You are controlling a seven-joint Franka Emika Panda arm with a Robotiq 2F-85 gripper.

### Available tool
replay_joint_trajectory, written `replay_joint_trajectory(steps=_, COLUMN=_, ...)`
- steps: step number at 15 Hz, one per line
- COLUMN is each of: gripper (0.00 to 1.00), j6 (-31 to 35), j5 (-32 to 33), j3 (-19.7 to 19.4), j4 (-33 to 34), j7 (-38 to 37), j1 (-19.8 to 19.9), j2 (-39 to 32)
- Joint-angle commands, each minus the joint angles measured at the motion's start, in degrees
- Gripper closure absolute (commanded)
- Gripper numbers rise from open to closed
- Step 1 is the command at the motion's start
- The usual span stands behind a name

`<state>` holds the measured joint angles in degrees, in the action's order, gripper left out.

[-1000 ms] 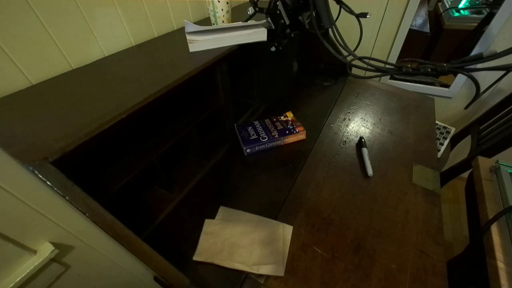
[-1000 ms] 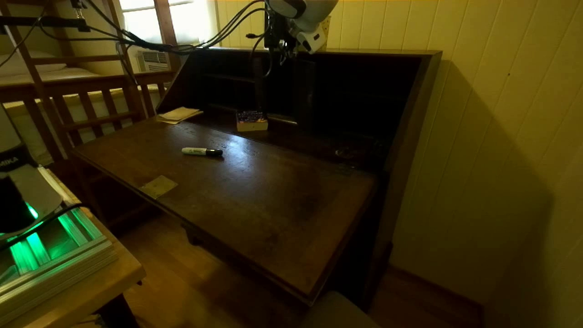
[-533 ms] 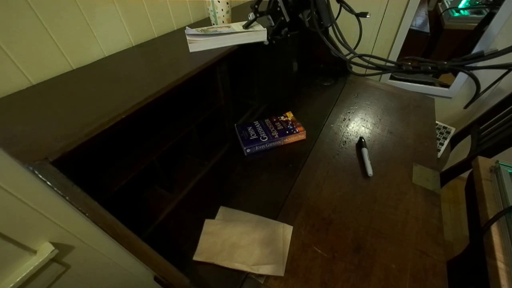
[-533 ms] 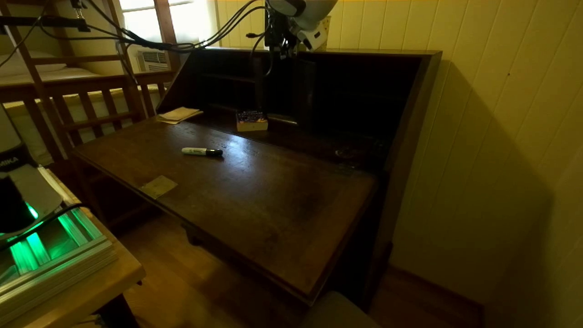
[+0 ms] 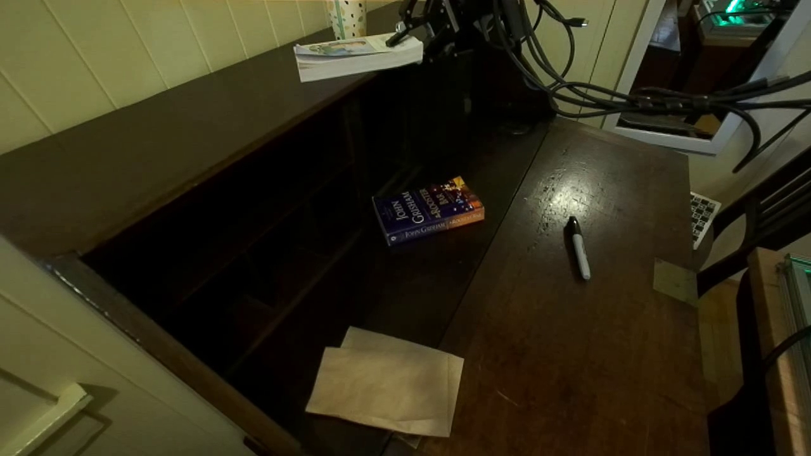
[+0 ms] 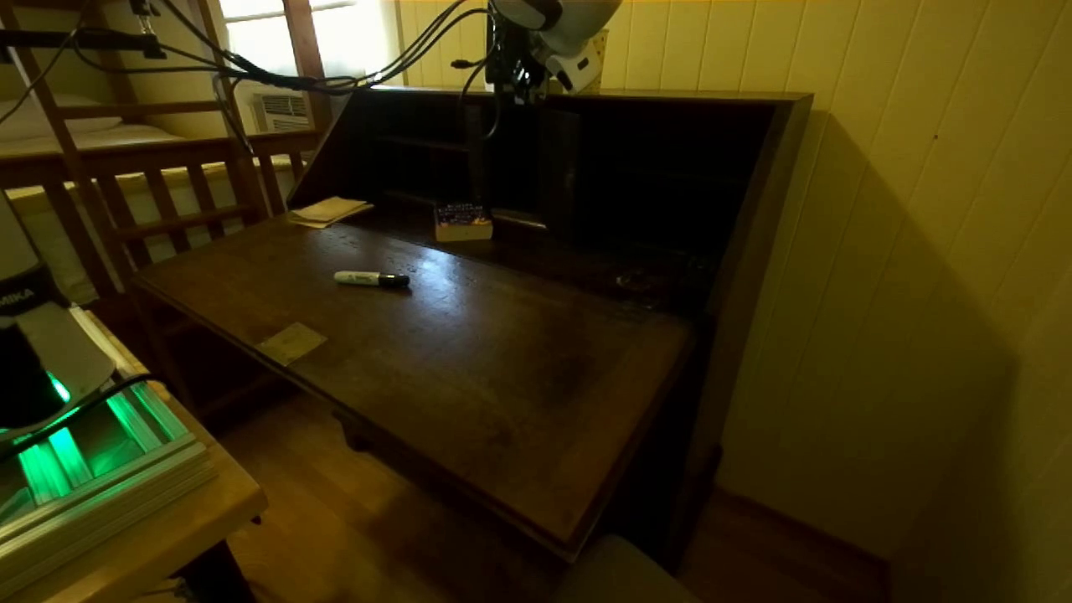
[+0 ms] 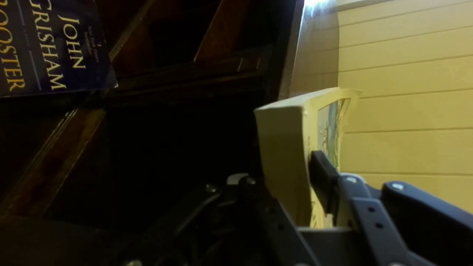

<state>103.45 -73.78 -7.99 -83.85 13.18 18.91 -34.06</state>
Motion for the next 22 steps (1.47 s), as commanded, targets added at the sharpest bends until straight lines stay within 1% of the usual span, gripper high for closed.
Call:
replay_joint_trajectory(steps=1, gripper=0.88, j6=-2.13, j5=-0.38, j3=0.49, j4=-1.46, j7=0.13, j1=0.66, j2=0.86)
replay_joint_trajectory(steps=5, gripper=0.88, j6=-3.83, j5=0.76, j3=0.33, j4=-1.82, j7=2.34, j1=1.03, j2=1.32)
replay_joint_trajectory(steps=10, gripper=0.88, j6=-4.64, j5=0.16, j3=0.55, j4=-1.98, j7=4.83, j1=1.16, j2=1.22)
replay_joint_trajectory(steps=14, gripper=0.88, j6=-7.51, j5=-2.71, j3=1.07, j4=-2.83, j7=5.36, j1=1.6, j2=0.6)
replay_joint_trajectory(steps=16, gripper=0.88, j6=-6.87, j5=-3.51, j3=0.73, j4=-3.67, j7=5.96, j1=1.25, j2=0.62)
replay_joint_trajectory(steps=22, gripper=0.88, j6=-5.68, j5=-8.8, j3=0.6, j4=-4.67, j7=11.27, j1=1.24, j2=0.54)
